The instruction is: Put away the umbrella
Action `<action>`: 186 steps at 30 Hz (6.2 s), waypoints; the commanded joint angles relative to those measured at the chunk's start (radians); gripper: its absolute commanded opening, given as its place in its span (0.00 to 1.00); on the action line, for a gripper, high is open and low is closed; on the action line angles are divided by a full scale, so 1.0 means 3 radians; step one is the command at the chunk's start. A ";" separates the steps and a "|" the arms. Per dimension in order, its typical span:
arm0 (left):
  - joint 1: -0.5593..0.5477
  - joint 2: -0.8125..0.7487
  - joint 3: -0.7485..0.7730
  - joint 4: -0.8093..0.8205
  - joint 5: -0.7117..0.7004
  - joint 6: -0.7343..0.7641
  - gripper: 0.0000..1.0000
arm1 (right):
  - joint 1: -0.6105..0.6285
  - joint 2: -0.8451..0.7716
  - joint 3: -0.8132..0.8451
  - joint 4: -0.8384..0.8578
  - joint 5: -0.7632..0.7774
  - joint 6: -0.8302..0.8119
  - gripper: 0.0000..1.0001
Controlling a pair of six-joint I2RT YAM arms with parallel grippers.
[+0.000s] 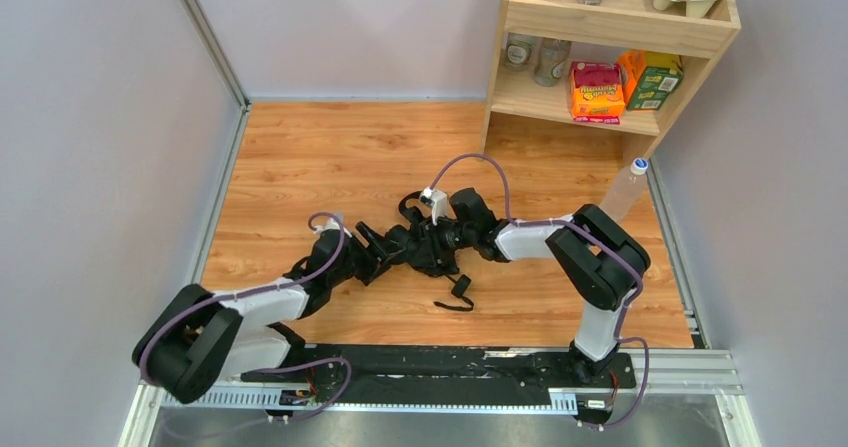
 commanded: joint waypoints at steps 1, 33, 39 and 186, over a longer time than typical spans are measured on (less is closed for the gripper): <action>-0.0005 0.0438 0.0181 0.0669 0.0223 -0.0101 0.78 | 0.0001 0.0309 -0.0116 -0.1086 0.0111 -0.0101 0.00; -0.0113 0.2325 0.0232 0.0740 -0.0319 -0.0182 0.33 | -0.0127 0.0560 0.0369 -0.1607 -0.0212 -0.0183 0.22; -0.0108 0.2270 -0.0191 0.1997 -0.0145 -0.0192 0.57 | -0.0204 0.0718 0.0278 -0.1449 -0.0354 -0.0158 0.00; -0.0184 0.0801 0.0641 0.0127 -0.0620 -0.0070 0.80 | -0.0311 0.0820 -0.0137 -0.0232 -0.0866 0.0502 0.00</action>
